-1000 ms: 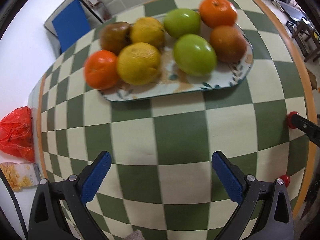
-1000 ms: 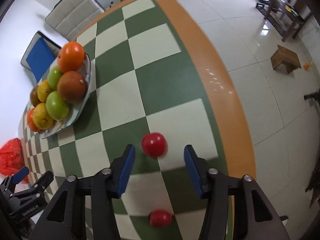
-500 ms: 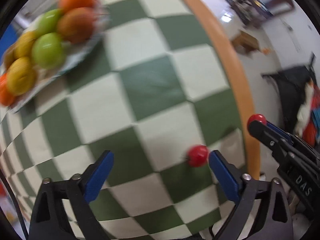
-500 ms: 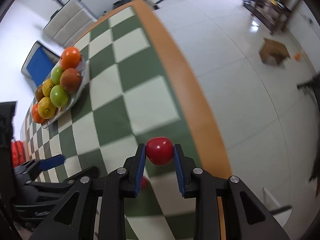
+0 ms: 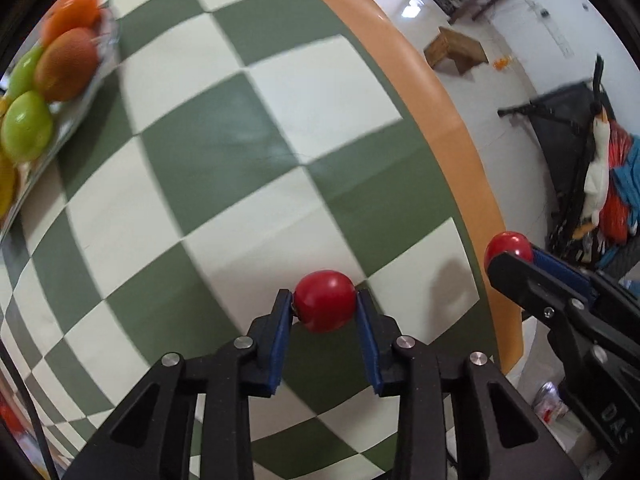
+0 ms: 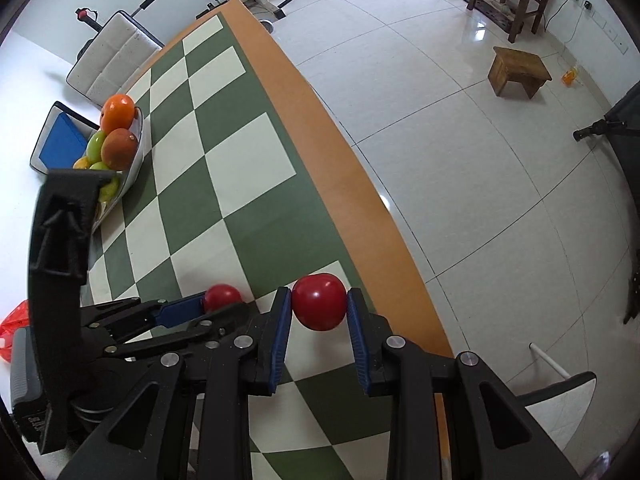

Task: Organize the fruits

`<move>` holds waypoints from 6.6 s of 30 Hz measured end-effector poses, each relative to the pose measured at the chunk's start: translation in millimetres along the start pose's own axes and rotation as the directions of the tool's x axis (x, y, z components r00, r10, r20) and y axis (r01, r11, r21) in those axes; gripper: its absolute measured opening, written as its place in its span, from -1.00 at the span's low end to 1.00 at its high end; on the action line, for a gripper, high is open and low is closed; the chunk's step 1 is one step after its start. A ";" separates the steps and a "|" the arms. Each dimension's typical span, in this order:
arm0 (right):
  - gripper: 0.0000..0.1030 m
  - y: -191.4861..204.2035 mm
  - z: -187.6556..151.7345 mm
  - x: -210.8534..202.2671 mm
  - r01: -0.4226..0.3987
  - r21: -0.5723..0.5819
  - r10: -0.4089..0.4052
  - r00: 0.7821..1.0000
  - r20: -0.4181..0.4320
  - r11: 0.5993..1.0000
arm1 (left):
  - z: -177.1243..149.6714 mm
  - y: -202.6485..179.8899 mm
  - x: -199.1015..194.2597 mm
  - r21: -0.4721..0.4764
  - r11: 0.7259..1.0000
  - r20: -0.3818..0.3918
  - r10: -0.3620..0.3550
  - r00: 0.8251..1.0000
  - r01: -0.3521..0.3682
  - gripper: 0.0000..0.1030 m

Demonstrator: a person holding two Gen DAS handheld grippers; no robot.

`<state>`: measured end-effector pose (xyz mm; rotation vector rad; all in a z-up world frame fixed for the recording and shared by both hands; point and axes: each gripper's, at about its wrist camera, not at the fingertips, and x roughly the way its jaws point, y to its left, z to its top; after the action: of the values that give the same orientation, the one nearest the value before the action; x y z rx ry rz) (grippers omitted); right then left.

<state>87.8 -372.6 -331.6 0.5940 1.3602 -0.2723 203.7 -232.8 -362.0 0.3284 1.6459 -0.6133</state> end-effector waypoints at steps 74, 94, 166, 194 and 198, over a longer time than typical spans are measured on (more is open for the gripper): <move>0.85 266.0 73.3 -13.3 0.086 -0.485 0.006 0.983 0.185 0.870 | -56.7 216.8 -166.4 -0.542 0.822 0.268 0.368 0.890 -0.177 0.93; 0.85 230.1 -44.8 -213.6 0.065 -0.469 0.137 0.912 0.386 0.881 | -177.9 123.2 -296.8 -0.510 0.844 0.485 0.441 0.755 -0.166 0.93; 0.93 238.1 -13.6 -191.0 0.112 -0.483 0.121 0.897 0.426 0.869 | -148.2 129.3 -275.2 -0.541 0.821 0.496 0.484 0.720 -0.179 1.00; 0.93 233.1 -17.6 -199.0 0.119 -0.478 0.116 0.894 0.433 0.870 | -150.2 125.2 -277.0 -0.538 0.823 0.496 0.483 0.721 -0.181 1.00; 0.93 231.8 -18.7 -200.4 0.116 -0.479 0.118 0.895 0.431 0.870 | -150.7 125.5 -276.8 -0.539 0.823 0.496 0.483 0.722 -0.181 1.00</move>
<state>149.6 -202.1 -83.9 0.0825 0.9202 -0.0419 195.5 -9.6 -106.7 0.0592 0.9956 -0.0070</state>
